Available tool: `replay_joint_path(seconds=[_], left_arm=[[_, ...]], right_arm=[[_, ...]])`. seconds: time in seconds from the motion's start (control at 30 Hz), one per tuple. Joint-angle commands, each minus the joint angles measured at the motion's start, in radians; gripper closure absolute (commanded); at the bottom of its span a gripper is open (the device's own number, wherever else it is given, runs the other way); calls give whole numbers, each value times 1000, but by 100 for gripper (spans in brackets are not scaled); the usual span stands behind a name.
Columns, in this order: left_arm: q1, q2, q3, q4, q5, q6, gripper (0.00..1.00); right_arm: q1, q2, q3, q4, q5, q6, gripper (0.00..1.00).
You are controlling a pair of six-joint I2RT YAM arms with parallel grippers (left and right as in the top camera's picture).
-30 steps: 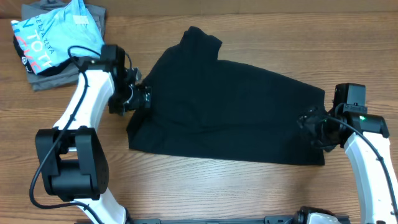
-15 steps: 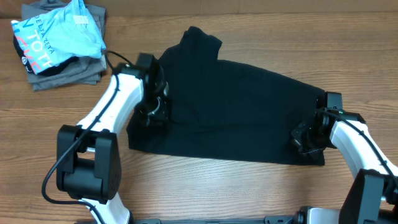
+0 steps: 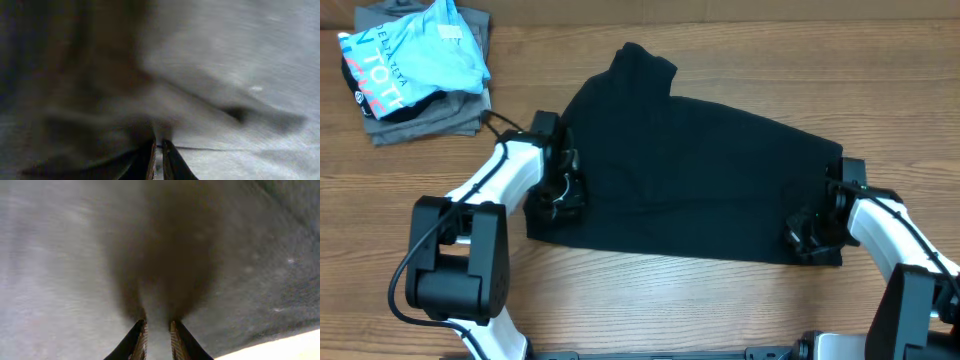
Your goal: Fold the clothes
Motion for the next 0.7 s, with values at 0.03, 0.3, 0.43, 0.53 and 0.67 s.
replay_joint_path(seconds=[0.03,0.3,0.43,0.53,0.67], left_arm=[[60,10,-20,-14,-102,-92,85],[165,10,-20,-88,-161,-144,81],[180,9,-20,-124,-160,-155,83],[180,8,-20,-163,-160,-193,86],[178,-2,-20,-213,-146,-207,90]], right_arm=[[-17,5,-29,6,-1,51,82],[-77,5,-29,-12,56,80,94],[-92,5,-27,-32,105,80,96],[-100,3,-25,-44,108,96,96],[-116,-15,2,-92,143,123,96]])
